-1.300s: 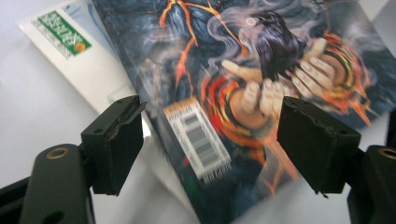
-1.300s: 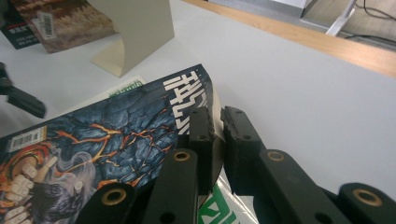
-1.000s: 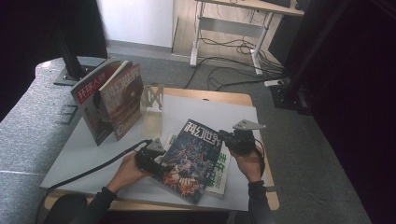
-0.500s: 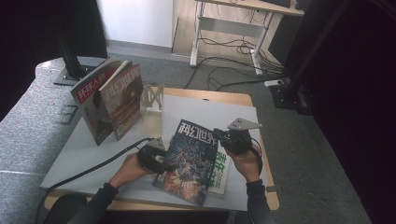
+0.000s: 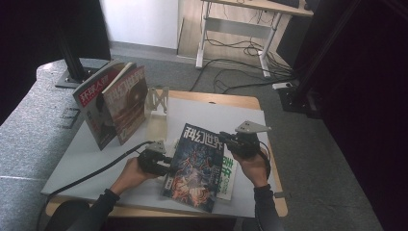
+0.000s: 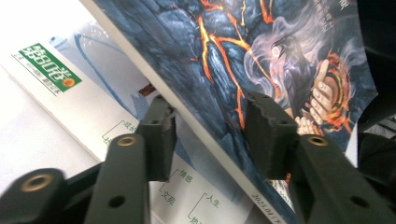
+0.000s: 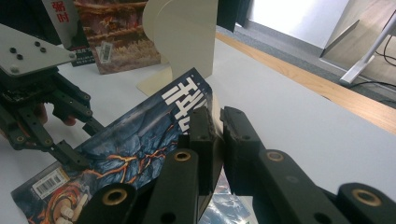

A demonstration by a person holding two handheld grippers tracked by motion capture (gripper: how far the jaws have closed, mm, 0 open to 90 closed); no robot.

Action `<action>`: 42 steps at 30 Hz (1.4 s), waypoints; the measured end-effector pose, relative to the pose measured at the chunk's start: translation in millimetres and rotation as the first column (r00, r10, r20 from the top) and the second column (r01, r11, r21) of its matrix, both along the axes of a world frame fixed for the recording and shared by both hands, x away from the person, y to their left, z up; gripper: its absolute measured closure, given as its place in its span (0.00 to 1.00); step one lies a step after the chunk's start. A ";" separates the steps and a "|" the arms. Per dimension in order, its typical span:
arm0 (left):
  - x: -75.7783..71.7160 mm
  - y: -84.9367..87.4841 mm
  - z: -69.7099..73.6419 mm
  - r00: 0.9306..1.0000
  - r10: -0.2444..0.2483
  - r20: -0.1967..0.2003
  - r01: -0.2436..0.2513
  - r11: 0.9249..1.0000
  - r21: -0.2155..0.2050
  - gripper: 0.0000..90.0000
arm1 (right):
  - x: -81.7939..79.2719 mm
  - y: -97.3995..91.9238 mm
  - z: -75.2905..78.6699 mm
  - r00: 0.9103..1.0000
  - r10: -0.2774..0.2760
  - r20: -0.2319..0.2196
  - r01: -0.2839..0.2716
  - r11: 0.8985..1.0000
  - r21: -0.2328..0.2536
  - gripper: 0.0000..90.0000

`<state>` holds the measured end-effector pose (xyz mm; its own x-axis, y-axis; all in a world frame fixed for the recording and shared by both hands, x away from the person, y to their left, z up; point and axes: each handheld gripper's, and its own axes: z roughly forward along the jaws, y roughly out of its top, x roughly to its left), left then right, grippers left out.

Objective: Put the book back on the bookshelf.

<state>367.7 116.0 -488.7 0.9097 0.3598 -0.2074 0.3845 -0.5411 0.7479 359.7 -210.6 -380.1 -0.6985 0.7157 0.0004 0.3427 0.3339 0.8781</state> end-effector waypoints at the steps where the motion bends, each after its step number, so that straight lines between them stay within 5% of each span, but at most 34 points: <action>1: -0.4 0.5 1.8 1.000 -0.014 -0.013 0.014 1.000 -0.012 0.69 | 0.2 -0.7 0.7 1.000 0.002 0.001 -0.002 1.000 -0.001 0.91; 10: -4.5 3.9 14.1 0.998 -0.035 -0.049 0.033 0.998 -0.047 0.78 | -2.2 -4.9 12.5 1.000 0.011 0.015 -0.011 1.000 0.022 0.91; 24: -7.7 8.2 48.3 0.998 -0.062 0.026 0.064 0.995 -0.079 0.84 | -4.5 -11.3 41.6 0.997 -0.001 0.072 -0.002 0.999 0.051 0.91; 42: -0.1 9.4 71.9 0.996 0.000 0.084 0.012 0.991 -0.135 0.88 | -3.8 -14.7 73.2 0.990 -0.019 0.142 0.008 0.997 0.078 0.91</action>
